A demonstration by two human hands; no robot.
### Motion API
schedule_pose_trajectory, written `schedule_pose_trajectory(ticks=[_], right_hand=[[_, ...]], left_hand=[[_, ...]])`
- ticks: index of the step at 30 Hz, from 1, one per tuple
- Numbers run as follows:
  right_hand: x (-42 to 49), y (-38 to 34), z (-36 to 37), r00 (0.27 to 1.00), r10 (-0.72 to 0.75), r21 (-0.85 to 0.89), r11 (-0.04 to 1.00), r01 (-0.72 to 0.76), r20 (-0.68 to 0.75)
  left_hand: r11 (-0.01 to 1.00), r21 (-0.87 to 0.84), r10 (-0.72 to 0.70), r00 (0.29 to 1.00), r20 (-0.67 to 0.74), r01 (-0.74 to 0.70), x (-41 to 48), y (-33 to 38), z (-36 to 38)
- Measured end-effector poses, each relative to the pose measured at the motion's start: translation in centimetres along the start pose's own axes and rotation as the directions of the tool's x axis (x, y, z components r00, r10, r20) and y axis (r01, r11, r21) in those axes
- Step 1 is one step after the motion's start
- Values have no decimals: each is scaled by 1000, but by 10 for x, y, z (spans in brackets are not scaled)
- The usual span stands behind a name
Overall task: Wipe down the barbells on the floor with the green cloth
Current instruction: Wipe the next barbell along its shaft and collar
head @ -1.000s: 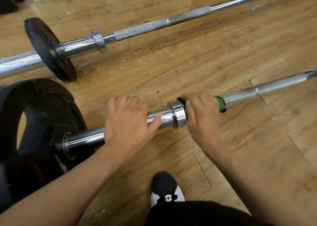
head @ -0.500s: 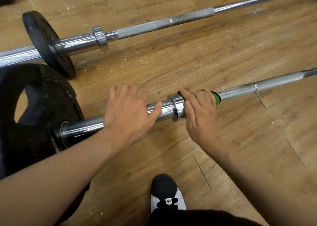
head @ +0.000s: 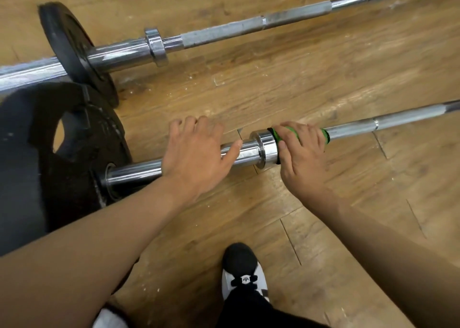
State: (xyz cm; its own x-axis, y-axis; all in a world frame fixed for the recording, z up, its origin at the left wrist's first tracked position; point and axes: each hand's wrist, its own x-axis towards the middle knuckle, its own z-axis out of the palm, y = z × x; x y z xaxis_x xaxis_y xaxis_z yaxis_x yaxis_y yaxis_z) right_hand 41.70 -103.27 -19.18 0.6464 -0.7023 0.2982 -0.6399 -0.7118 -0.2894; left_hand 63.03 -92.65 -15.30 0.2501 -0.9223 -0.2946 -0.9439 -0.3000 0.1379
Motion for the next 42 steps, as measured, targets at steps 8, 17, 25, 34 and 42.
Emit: schedule_pose_trajectory(ticks=[8, 17, 25, 34, 42], right_hand=[[12, -3, -33, 894, 90, 0, 995, -100, 439], [48, -10, -60, 591, 185, -62, 973, -222, 785], [37, -5, -64, 616, 129, -28, 985, -171, 777], [33, 20, -63, 631, -118, 56, 992, 116, 766], [19, 32, -54, 752, -254, 130, 966, 222, 608]], left_hand=[[997, -43, -60, 980, 187, 69, -7, 7, -21], [996, -42, -55, 926, 373, 76, -27, 26, -74], [996, -54, -47, 935, 352, 71, -18, 38, -60], [946, -200, -224, 960, 167, 256, -5, 105, -25], [909, -212, -373, 927, -31, 358, -11, 123, 5]])
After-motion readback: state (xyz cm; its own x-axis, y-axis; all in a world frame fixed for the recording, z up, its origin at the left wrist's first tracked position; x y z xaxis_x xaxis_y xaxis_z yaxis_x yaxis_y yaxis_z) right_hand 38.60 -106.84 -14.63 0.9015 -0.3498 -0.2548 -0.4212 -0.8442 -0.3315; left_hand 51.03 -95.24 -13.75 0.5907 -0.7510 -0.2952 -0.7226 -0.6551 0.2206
